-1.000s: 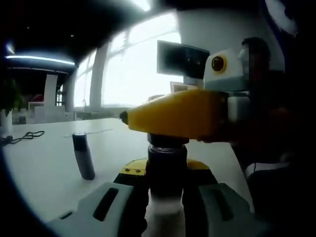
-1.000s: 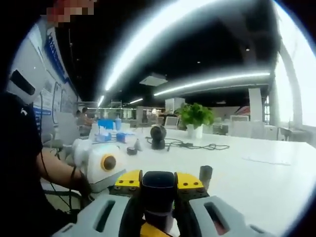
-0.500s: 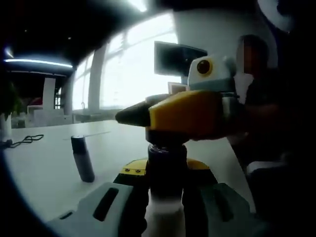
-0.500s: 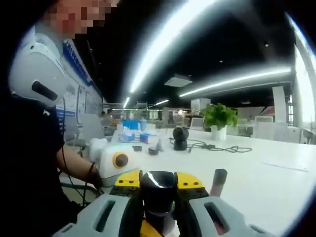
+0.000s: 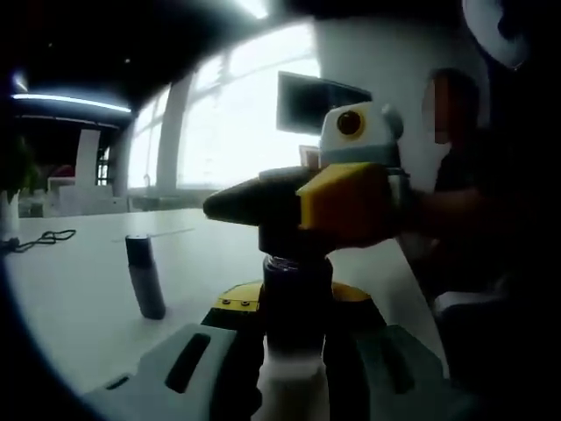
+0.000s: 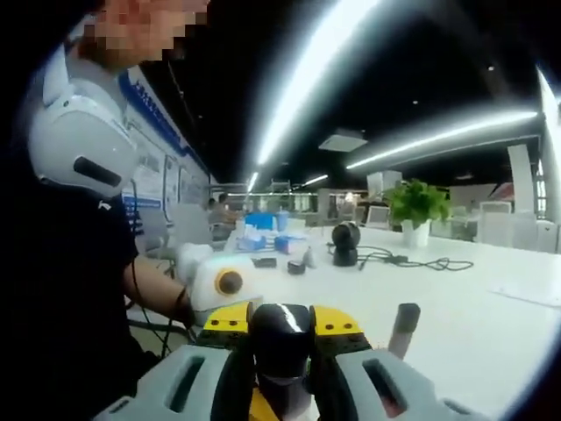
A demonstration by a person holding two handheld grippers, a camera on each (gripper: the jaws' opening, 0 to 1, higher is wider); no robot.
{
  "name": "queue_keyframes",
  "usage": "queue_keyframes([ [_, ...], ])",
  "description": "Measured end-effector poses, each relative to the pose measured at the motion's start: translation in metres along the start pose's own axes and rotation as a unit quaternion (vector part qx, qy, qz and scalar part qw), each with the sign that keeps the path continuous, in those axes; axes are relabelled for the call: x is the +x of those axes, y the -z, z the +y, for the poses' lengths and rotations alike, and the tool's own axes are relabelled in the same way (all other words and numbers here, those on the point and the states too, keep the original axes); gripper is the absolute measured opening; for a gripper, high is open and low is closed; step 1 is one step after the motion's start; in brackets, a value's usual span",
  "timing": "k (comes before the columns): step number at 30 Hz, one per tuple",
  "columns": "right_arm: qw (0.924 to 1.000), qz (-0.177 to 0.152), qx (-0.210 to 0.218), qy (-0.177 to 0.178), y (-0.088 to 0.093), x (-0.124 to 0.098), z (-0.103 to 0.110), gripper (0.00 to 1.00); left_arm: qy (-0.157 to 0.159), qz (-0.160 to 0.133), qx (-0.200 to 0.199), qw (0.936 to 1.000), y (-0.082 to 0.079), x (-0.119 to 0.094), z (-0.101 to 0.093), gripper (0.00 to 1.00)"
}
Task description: Pick up cosmetic bottle twist off cap place on table pick up cap screw tight cap place on table
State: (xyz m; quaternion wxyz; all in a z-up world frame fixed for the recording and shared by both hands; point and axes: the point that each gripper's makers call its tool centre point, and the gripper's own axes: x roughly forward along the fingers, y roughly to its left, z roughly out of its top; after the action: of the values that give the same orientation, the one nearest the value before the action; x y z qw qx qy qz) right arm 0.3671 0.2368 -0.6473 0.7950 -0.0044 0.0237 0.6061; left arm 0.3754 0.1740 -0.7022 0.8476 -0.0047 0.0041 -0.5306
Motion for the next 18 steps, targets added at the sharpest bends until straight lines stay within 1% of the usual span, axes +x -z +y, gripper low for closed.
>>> queue_keyframes([
  [10, 0.9987, 0.011, 0.000, -0.050, -0.0006, 0.0021, 0.0068, 0.17, 0.006, 0.000, -0.002, 1.0000, -0.0001, 0.0006, -0.0007, 0.15],
  [18, 0.9952, 0.015, -0.007, -0.096, -0.0001, 0.0021, 0.0101, 0.17, 0.006, 0.000, -0.002, 1.0000, 0.0001, 0.0005, -0.0004, 0.15],
])
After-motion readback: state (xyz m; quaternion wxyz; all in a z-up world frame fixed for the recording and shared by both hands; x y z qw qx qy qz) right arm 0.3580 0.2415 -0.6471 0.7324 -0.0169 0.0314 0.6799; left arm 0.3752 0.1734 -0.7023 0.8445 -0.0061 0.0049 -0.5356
